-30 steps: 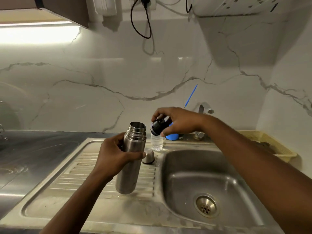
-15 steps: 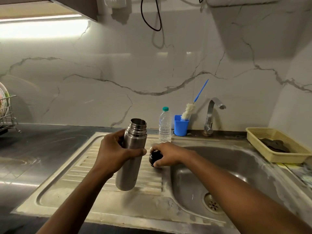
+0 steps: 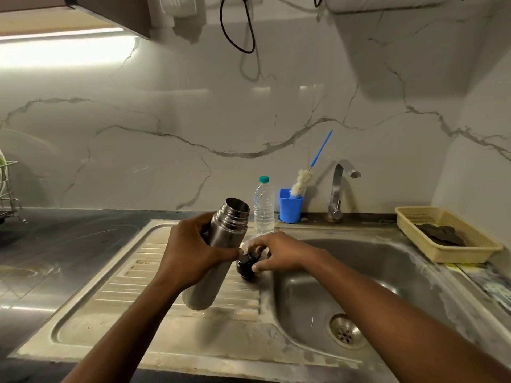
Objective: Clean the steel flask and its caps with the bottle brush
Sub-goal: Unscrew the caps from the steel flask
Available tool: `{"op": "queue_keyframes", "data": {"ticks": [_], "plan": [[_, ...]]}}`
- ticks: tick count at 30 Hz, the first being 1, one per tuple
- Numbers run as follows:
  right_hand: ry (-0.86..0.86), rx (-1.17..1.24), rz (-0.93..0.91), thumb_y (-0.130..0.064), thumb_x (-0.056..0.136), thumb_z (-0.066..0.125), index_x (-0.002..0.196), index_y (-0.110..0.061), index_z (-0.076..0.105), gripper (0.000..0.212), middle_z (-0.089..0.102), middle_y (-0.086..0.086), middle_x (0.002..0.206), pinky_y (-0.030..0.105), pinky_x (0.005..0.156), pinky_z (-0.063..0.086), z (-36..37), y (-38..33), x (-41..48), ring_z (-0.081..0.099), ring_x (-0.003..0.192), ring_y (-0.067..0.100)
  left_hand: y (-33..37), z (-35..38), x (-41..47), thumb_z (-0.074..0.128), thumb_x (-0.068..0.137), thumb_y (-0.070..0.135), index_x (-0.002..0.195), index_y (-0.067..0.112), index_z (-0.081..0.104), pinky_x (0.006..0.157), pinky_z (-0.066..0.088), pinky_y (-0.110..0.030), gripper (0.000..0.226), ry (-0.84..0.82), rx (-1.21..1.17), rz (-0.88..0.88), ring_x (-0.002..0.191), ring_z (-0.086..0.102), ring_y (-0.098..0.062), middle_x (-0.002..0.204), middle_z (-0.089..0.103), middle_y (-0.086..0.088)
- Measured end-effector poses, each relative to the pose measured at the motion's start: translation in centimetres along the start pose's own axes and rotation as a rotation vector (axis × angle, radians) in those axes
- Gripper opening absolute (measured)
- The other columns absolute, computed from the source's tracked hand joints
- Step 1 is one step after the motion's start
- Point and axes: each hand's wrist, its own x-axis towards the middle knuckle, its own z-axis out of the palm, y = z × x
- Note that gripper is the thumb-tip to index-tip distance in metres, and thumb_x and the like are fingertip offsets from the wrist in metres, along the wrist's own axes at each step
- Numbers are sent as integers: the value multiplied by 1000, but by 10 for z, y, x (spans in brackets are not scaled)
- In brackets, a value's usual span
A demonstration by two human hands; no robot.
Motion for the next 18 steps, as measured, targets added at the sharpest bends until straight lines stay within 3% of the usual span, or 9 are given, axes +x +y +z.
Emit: {"op": "queue_keyframes", "data": {"ticks": [3, 10, 13, 18], "plan": [[64, 22, 12, -37, 84, 83, 128, -30, 70, 46, 72, -9, 117, 35, 95, 58, -19, 12, -22, 68, 102, 4, 7, 10, 1, 101, 53, 32, 102, 40, 75, 63, 48, -21, 56, 6, 78, 44, 75, 68, 2, 78, 73, 20], [253, 5, 87, -31, 86, 81, 110, -28, 79, 24, 76, -13, 103, 25, 89, 57, -63, 56, -86, 69, 94, -2, 19, 48, 6, 84, 58, 44, 106, 37, 67, 61, 54, -33, 52, -36, 444, 210, 70, 65, -12, 78, 71, 14], [263, 15, 121, -29, 89, 80, 112, -30, 77, 24, 75, -14, 105, 24, 89, 55, -72, 69, -109, 67, 96, -3, 23, 65, 8, 80, 64, 41, 108, 33, 64, 59, 45, -32, 48, -93, 582, 263, 74, 65, -21, 86, 72, 9], [305, 25, 164, -28, 89, 80, 112, -28, 79, 23, 76, -12, 105, 21, 85, 53, -70, 91, -133, 67, 95, -4, 29, 88, 5, 75, 76, 36, 126, 33, 57, 65, 37, -33, 53, -174, 739, 332, 84, 65, -21, 107, 71, 8]]}}
